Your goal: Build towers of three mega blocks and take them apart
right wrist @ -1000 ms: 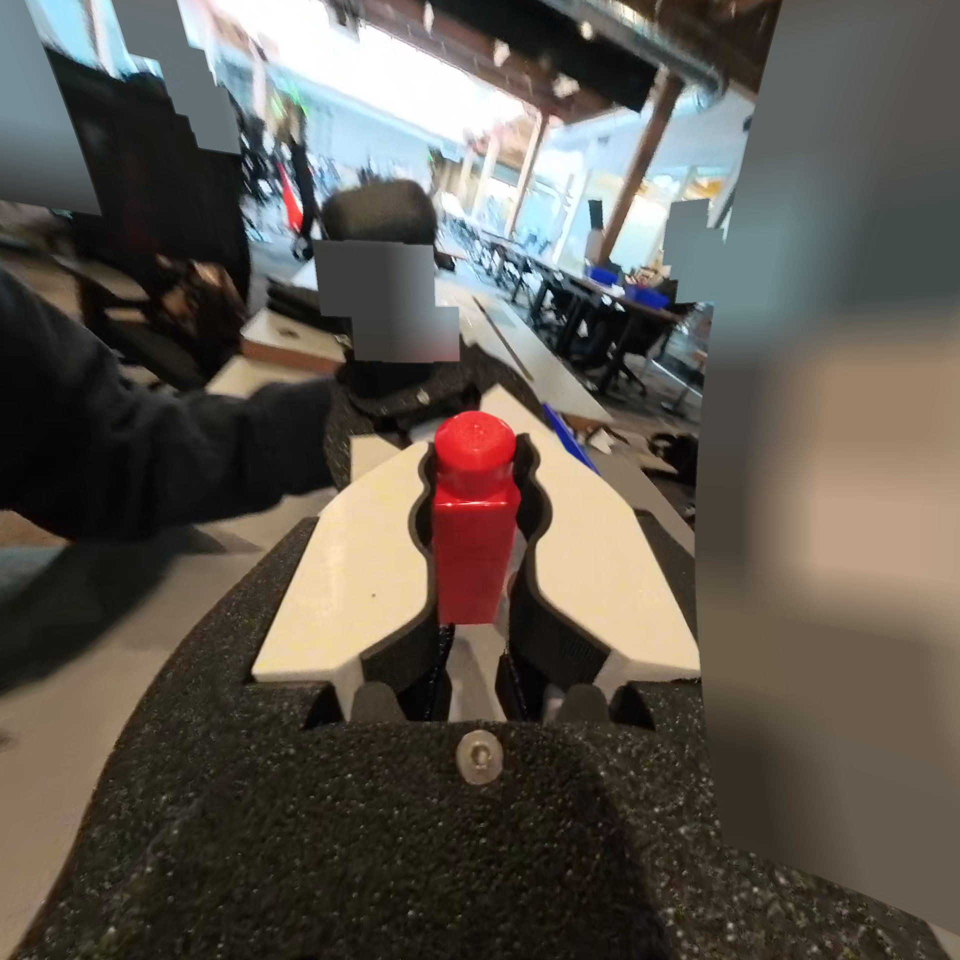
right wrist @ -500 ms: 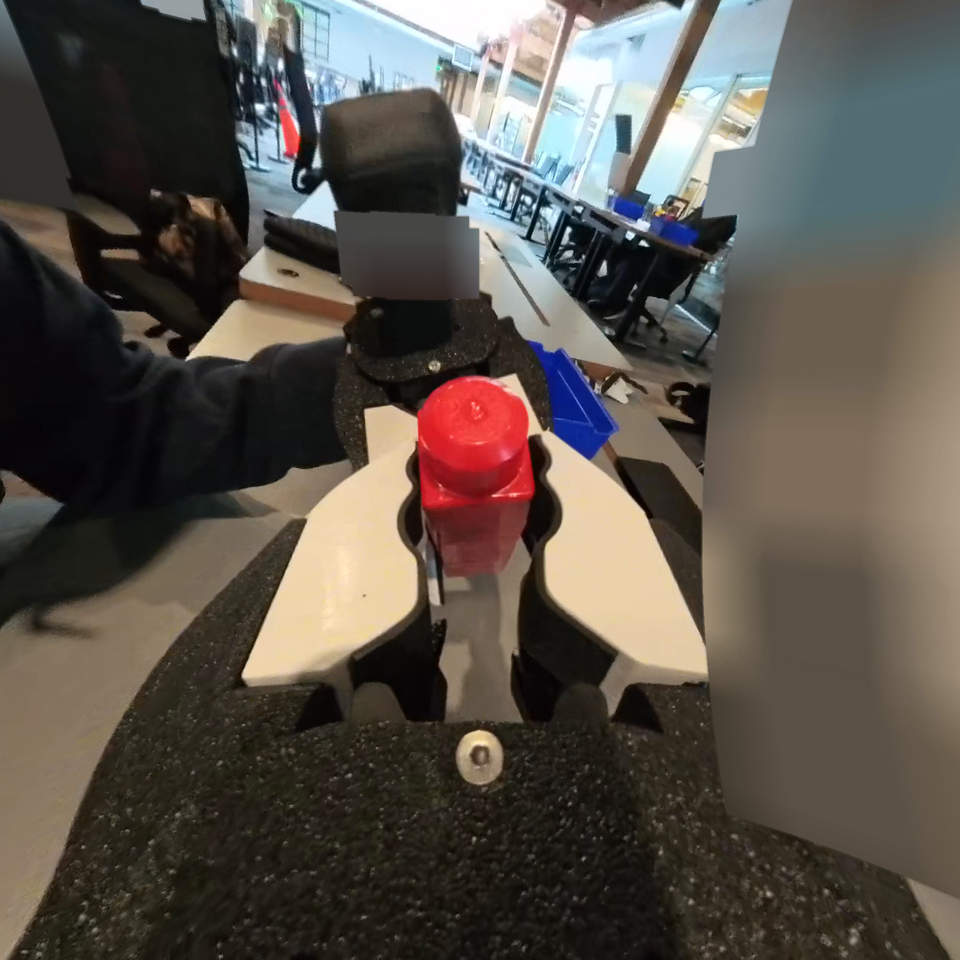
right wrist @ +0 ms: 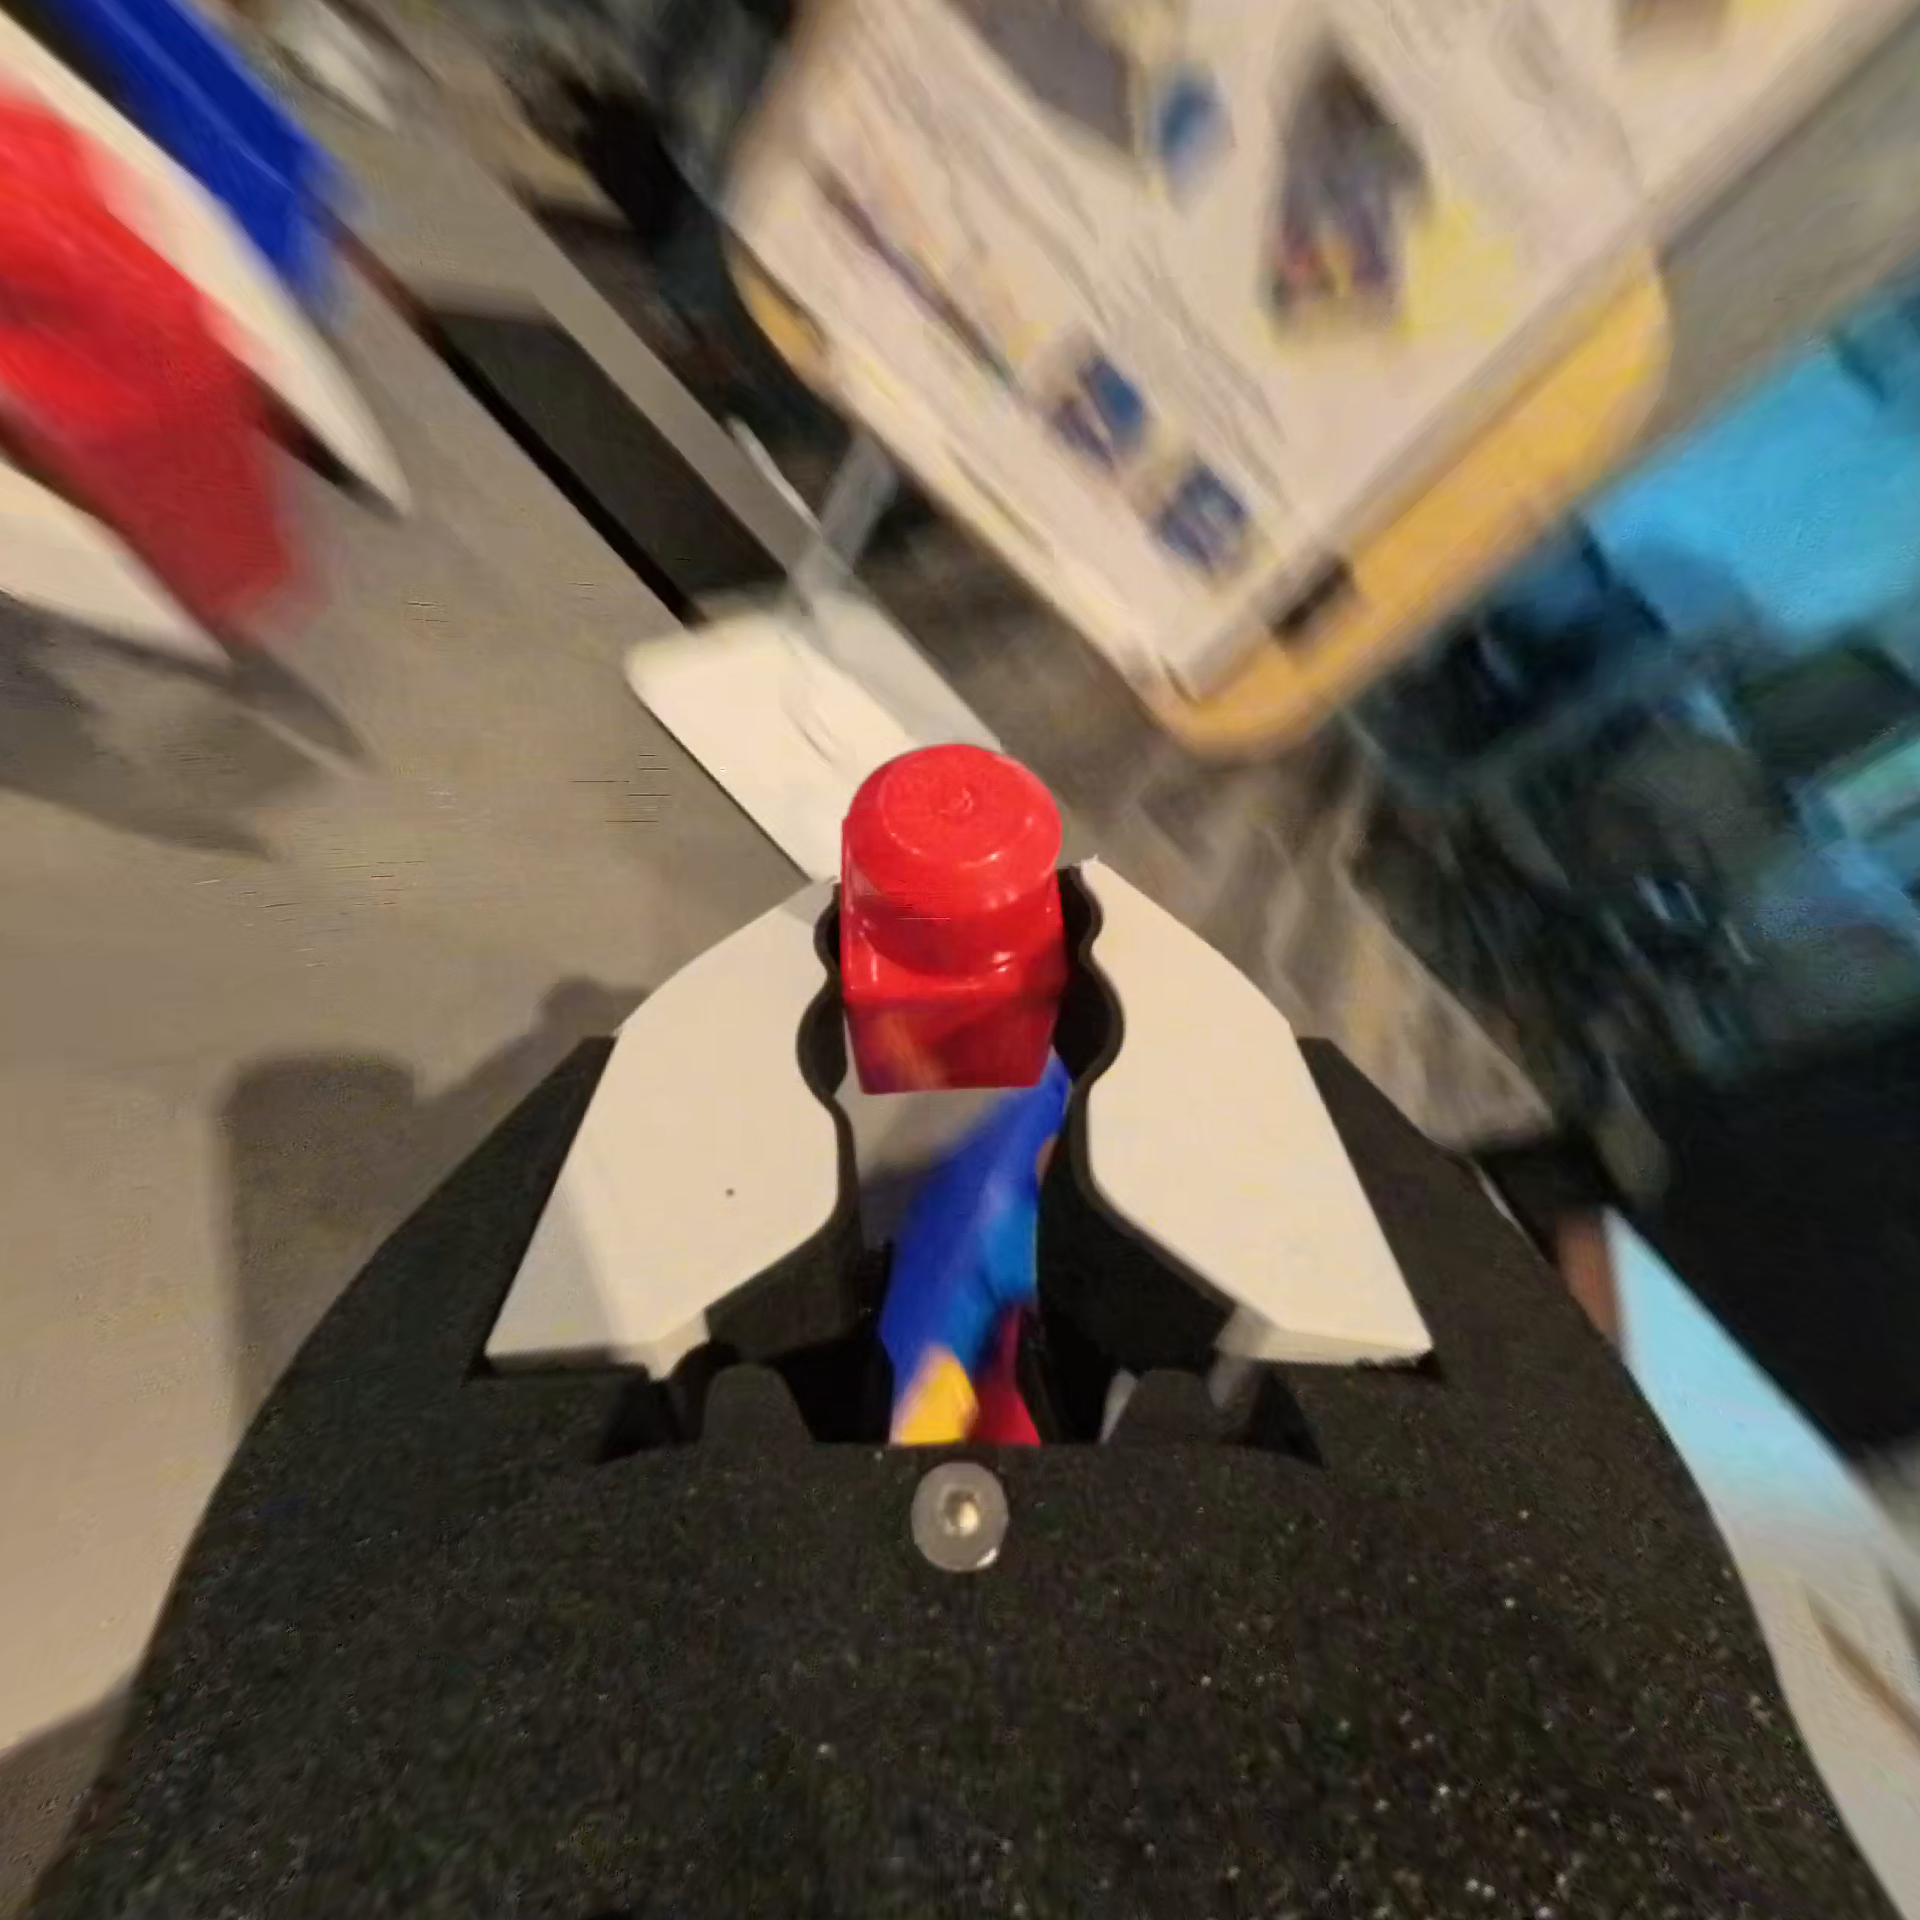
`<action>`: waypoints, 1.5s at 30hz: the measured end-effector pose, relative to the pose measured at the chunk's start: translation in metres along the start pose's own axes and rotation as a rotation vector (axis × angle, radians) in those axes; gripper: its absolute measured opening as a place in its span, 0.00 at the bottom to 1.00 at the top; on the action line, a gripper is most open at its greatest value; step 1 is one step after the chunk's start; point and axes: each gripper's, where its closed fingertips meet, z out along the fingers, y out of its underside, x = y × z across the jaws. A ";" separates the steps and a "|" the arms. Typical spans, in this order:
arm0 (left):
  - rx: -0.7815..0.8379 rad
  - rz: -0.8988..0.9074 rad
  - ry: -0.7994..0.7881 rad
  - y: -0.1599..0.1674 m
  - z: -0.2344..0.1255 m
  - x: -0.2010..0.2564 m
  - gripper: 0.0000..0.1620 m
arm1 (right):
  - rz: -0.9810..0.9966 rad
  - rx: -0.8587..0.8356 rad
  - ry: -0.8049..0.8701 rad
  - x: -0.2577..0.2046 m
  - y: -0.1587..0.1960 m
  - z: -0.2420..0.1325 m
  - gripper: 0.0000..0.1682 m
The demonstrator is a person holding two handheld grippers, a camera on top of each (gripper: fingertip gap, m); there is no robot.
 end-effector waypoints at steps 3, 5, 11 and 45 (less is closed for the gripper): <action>0.038 0.004 -0.017 -0.010 -0.006 -0.002 0.26 | 0.139 -0.331 0.096 0.039 0.091 -0.019 0.22; 0.054 -0.017 -0.010 -0.014 -0.008 -0.001 0.26 | 0.216 -0.543 0.107 0.047 0.146 -0.032 0.22; 0.043 -0.012 0.026 -0.015 0.000 0.009 0.26 | 0.253 -0.704 0.030 0.032 0.178 -0.040 0.49; 0.020 0.237 0.149 -0.020 0.009 0.052 0.25 | -0.118 0.382 -0.703 -0.138 -0.074 -0.034 0.23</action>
